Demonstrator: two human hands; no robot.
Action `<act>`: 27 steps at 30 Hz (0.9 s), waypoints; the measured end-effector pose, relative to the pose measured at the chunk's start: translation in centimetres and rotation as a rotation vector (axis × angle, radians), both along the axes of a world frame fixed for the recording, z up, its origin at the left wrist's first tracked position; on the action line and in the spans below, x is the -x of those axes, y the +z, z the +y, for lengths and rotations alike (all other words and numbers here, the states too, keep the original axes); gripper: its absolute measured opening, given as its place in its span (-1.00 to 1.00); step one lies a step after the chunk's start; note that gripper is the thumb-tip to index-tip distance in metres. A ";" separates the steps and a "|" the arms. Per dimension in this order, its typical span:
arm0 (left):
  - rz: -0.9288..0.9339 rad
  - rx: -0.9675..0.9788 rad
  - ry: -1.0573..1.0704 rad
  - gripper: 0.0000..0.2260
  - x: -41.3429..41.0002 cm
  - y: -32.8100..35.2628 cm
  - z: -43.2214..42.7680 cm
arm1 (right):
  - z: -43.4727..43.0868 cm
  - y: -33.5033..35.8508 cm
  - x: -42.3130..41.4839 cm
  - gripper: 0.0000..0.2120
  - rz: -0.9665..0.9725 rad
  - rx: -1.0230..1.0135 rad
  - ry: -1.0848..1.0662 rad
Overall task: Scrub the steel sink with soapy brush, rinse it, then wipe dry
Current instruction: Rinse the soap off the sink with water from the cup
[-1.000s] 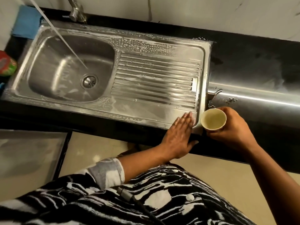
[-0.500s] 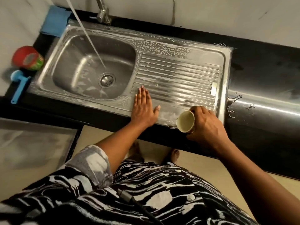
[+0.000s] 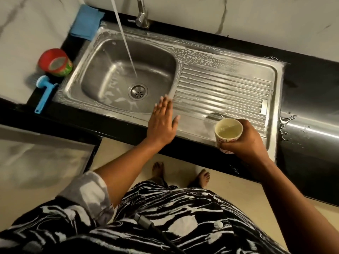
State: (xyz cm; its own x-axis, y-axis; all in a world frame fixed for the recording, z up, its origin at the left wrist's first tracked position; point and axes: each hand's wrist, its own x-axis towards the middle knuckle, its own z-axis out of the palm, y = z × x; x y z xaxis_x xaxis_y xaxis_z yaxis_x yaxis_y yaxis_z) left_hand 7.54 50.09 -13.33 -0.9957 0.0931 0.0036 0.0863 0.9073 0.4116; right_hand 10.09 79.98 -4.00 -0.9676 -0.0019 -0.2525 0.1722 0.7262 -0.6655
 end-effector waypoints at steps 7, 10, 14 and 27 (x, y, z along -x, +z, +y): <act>-0.100 0.040 -0.576 -0.29 -6.5 0.6 8.2 | 3.3 1.4 -1.3 -0.18 -0.014 -0.044 -0.088; 0.010 0.088 -0.859 -0.31 -7.7 0.9 12.0 | 5.0 2.0 -1.7 -0.20 -0.019 -0.068 -0.173; 0.144 0.245 -1.168 -0.31 -9.1 0.0 17.8 | 7.0 2.4 -2.6 -0.20 -0.017 -0.083 -0.281; -0.102 0.198 -0.810 -0.25 -5.3 -2.0 13.2 | 6.5 2.8 -1.7 -0.12 -0.020 -0.131 -0.156</act>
